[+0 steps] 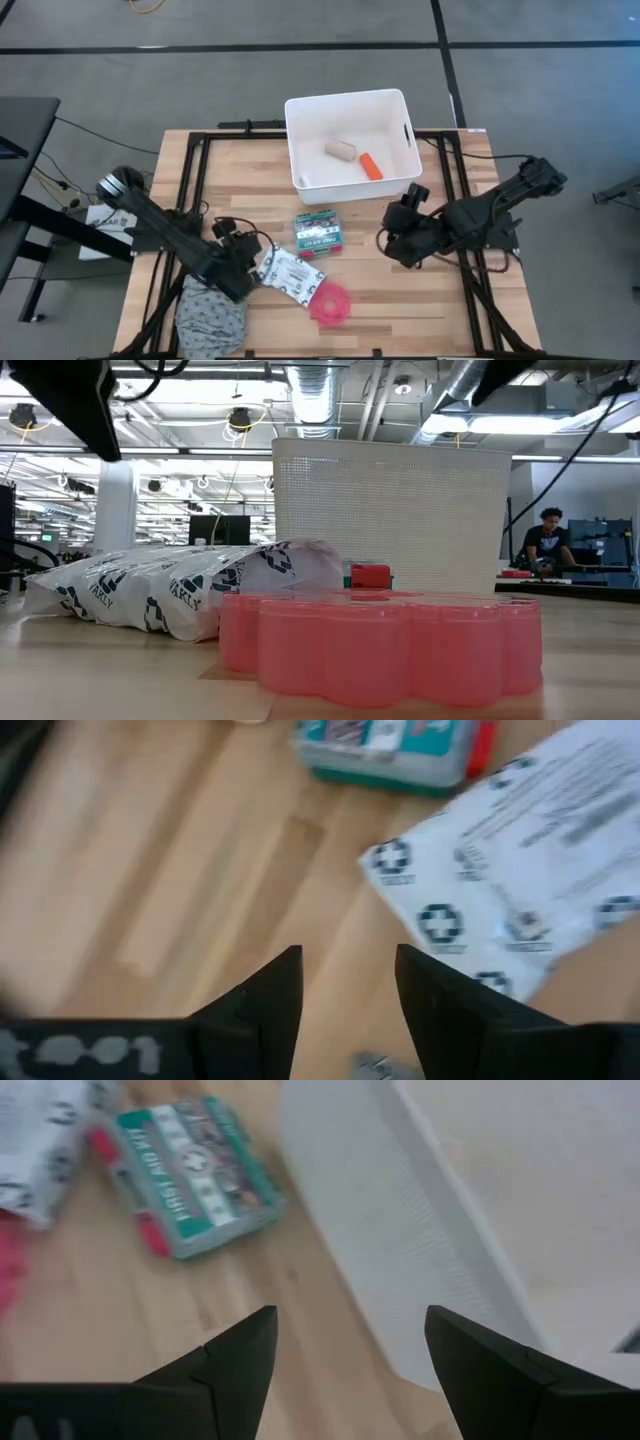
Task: Pick & place medical supplies in basket/bin
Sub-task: Put the mailer bag into the white bin
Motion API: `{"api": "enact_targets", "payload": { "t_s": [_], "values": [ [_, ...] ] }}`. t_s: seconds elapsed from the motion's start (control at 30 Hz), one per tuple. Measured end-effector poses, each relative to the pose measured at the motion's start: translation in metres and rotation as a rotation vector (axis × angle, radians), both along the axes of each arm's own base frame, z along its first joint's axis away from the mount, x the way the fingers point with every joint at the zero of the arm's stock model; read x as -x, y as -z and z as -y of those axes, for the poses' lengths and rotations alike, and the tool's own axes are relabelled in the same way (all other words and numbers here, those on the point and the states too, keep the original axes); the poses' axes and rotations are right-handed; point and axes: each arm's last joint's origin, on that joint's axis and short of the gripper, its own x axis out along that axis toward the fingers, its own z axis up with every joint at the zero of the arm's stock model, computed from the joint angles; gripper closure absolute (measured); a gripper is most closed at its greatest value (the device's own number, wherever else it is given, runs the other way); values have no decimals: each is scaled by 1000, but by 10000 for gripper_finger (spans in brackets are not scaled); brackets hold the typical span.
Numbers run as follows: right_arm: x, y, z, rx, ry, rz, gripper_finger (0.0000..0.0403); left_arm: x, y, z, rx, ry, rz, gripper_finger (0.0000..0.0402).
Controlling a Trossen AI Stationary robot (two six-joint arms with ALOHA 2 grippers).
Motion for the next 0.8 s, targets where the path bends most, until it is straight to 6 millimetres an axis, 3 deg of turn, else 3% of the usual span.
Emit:
{"api": "enact_targets", "payload": {
  "t_s": [0.2,0.33,0.57,0.8],
  "values": [
    [26,20,15,-168,-60,200,153,29,23,-34,231,50,246,250],
    [32,42,22,-304,-13,395,153,42,44,-51,379,39,399,250],
    [16,87,12,-483,-5,624,153,52,82,-68,531,-10,447,250],
    [-7,125,-3,-621,175,592,153,43,91,-70,540,21,456,250]
  ]
}}
